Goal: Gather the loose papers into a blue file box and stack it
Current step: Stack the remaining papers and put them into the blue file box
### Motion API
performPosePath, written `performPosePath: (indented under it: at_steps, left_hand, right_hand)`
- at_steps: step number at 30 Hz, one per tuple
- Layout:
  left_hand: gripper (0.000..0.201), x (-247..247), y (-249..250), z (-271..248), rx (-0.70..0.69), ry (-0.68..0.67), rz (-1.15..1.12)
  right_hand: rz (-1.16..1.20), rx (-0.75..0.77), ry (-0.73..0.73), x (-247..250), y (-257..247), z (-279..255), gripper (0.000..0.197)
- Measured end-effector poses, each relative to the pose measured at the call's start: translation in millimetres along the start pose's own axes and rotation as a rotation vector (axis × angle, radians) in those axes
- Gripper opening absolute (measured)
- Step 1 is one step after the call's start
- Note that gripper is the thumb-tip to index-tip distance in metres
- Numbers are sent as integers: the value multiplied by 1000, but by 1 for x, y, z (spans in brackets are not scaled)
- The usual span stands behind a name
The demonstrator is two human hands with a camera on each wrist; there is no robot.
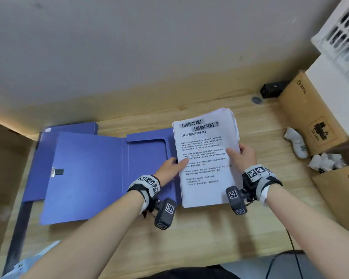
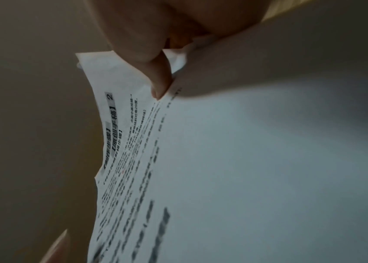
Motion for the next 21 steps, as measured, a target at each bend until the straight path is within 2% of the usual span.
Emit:
performPosePath:
  at_steps: [4,6,8,14,17,21]
  left_hand:
    - [49,16,-12,-7,249,-28,-514]
    - [48,34,-19,-14,330,8,-626]
    - [49,56,-27,-18,328,59,-617]
    - [32,120,-54,-31,207,149,-454]
    - [30,152,-64,-37,144,253,-375]
    - [25,202,-81,-47,113,395,-301]
  right_hand:
    - [148,-23,-66,-38,-25,-13,25]
    - [221,-55,-98,-62,-31,-22,26]
    - [260,-78,-117,-85,-36,-33,26]
    - [190,-54,-221,-151,-35,-58,20]
    - [131,-77,-296,-185,-23,-64,13]
    - [11,-102,-374,-222,-7,-61,20]
Point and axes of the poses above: each hand's wrist, its own z-axis towards the middle knuckle, its own x-axis out of the back of the hand, y = z × x, the point moved 7 cm from there along z, towards the middle knuckle, and after that the axes turned 9 degrees about y, right-handed, at the moved point
